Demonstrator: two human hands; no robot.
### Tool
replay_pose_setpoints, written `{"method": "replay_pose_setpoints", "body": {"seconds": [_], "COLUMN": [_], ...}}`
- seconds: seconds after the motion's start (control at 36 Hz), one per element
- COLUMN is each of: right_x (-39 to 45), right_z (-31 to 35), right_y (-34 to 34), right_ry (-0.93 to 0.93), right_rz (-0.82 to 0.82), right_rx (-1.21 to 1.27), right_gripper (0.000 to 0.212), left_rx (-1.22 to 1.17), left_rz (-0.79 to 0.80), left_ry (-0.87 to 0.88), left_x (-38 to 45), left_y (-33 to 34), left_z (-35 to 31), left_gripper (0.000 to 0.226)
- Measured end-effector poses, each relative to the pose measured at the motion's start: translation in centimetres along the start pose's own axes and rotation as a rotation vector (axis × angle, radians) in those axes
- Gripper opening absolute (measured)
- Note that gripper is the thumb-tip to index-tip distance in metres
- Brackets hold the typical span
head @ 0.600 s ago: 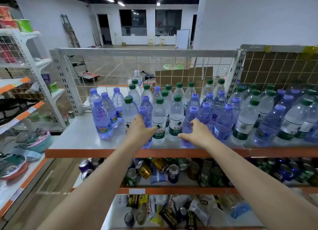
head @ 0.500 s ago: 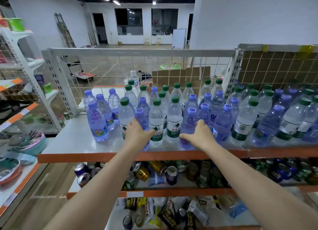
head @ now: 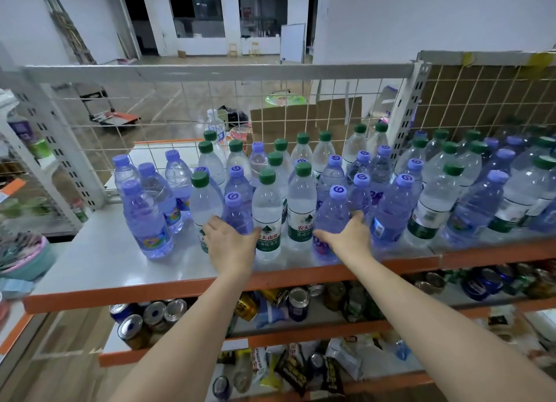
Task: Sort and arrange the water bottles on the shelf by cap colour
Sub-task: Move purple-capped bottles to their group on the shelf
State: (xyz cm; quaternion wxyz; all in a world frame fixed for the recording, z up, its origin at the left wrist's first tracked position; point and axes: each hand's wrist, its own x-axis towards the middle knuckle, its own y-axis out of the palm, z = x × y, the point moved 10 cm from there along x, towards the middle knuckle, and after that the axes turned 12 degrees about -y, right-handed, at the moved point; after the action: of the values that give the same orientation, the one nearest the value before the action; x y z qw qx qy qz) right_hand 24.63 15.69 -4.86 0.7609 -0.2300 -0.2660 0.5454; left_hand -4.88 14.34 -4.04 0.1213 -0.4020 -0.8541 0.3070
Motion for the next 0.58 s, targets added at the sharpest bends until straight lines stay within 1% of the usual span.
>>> {"method": "replay_pose_setpoints", "body": {"seconds": [0.11, 0.19, 0.36, 0.47, 0.58], "right_x": [-0.1, -0.2, -0.3, -0.6, -1.4], "right_z": [0.1, 0.1, -0.1, 0.1, 0.4], "right_y": [0.0, 0.1, 0.6, 0.6, -0.2], "right_ry": [-0.006, -0.009, 0.009, -0.008, -0.056], "right_rz": [-0.086, -0.116, -0.088, -0.058, -0.085], "right_rx": [0.013, 0.013, 0.025, 0.018, 0.023], "right_gripper": [0.09, 0.086, 0.074, 0.076, 0.073], "left_rx": [-0.004, -0.001, 0.017, 0.018, 0.063], "left_rz": [0.0, 0.012, 0.024, 0.049, 0.021], "left_ry": [-0.011, -0.022, 0.011, 0.04, 0.079], "left_x": [0.1, 0.1, -0.3, -0.4, -0.8], "left_y": [0.7, 0.9, 1.0, 1.0, 0.3], "left_z": [0.0, 0.2, 0.3, 0.4, 0.2], "left_gripper": [0.085, 0.082, 0.077, 0.075, 0.071]}}
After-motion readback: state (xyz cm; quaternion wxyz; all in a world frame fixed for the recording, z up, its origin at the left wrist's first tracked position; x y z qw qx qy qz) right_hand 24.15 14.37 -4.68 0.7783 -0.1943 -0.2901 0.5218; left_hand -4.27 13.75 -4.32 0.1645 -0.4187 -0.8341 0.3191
